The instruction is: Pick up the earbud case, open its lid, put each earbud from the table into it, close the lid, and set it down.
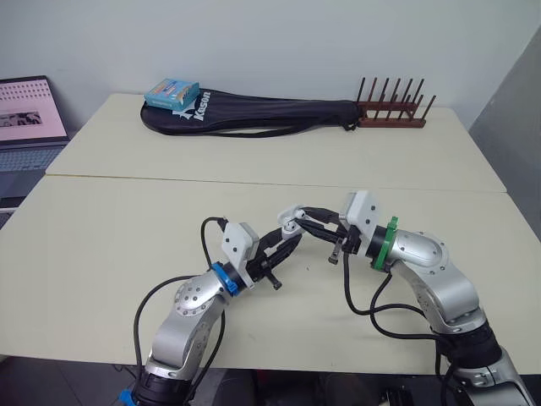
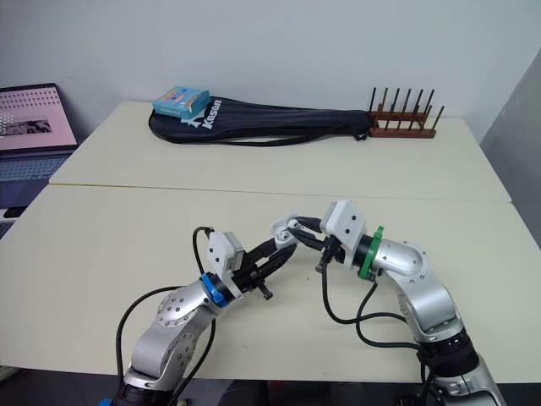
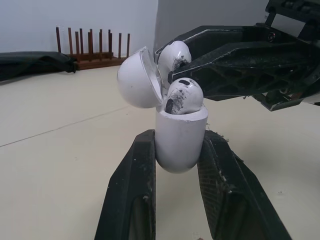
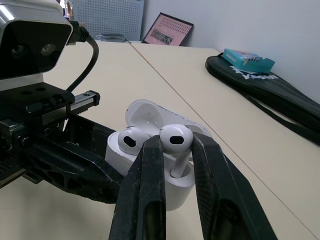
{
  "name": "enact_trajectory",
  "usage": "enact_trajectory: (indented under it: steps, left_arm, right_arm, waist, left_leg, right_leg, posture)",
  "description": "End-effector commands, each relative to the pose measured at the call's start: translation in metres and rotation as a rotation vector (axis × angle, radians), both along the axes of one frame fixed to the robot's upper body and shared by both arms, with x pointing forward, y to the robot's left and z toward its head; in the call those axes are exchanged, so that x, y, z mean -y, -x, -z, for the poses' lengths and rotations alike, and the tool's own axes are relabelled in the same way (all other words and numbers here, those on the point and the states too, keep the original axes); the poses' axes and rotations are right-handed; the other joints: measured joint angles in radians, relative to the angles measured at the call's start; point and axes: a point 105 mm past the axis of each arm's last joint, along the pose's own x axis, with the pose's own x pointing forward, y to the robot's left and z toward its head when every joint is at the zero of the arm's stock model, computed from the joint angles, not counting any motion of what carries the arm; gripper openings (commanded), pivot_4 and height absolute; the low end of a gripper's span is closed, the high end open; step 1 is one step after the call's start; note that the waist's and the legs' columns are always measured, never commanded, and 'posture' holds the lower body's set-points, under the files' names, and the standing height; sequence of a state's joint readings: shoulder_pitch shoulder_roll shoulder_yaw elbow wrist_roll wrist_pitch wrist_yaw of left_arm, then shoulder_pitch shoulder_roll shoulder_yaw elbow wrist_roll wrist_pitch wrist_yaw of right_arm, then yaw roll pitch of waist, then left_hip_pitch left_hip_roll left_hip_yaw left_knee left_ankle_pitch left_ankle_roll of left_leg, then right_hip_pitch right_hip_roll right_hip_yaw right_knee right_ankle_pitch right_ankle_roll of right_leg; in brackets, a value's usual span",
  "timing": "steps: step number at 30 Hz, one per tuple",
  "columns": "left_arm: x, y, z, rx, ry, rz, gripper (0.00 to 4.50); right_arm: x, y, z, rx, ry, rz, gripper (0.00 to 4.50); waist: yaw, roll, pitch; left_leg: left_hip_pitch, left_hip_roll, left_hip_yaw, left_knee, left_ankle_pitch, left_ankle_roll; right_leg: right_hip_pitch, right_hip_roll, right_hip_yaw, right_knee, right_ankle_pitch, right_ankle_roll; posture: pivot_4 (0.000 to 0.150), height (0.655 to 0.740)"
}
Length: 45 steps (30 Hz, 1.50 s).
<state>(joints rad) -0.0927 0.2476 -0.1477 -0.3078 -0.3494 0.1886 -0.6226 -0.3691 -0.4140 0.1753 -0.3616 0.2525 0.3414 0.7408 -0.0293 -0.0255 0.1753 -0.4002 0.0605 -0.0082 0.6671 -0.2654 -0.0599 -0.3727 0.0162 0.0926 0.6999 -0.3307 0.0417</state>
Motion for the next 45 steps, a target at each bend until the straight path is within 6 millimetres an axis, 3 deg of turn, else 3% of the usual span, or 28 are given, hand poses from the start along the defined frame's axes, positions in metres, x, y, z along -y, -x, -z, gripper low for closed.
enact_trajectory:
  steps: [1, 14, 26, 45]
  left_arm:
    - [-0.002, 0.000, -0.017, 0.051, 0.040, -0.010, 0.80]
    - [0.002, 0.004, -0.015, 0.014, 0.052, 0.038, 0.80]
    - [0.005, 0.006, -0.017, 0.015, 0.058, 0.064, 0.80]
    - [0.005, 0.008, -0.021, 0.027, 0.058, 0.069, 0.80]
  right_arm:
    - [0.009, 0.005, -0.024, 0.047, -0.061, -0.011, 0.39]
    - [0.013, 0.012, -0.041, -0.228, -0.260, -0.035, 0.39]
    - [0.003, 0.009, -0.025, -0.087, -0.137, -0.024, 0.39]
    - [-0.003, 0.006, 0.003, -0.015, -0.039, -0.035, 0.39]
  waist:
    - [0.000, 0.000, 0.000]
    - [0.000, 0.000, 0.000]
    - [-0.001, 0.000, 0.000]
    - [-0.001, 0.000, 0.000]
  left_leg:
    - [0.000, 0.000, 0.000, 0.000, 0.000, 0.000]
    - [0.000, 0.000, 0.000, -0.001, 0.000, 0.000]
    - [-0.001, 0.000, 0.000, -0.002, 0.000, 0.000]
    - [0.000, 0.000, 0.000, -0.002, 0.000, 0.000]
  right_leg:
    - [0.000, 0.000, 0.000, 0.000, 0.000, 0.000]
    - [0.000, 0.000, 0.000, 0.000, 0.000, 0.000]
    - [-0.001, 0.000, 0.000, -0.002, 0.000, 0.000]
    - [-0.001, 0.000, 0.000, -0.002, 0.000, 0.000]
  posture:
    - [0.150, 0.7087]
    - [0.150, 0.7087]
    - [0.150, 0.7087]
    - [0.150, 0.7087]
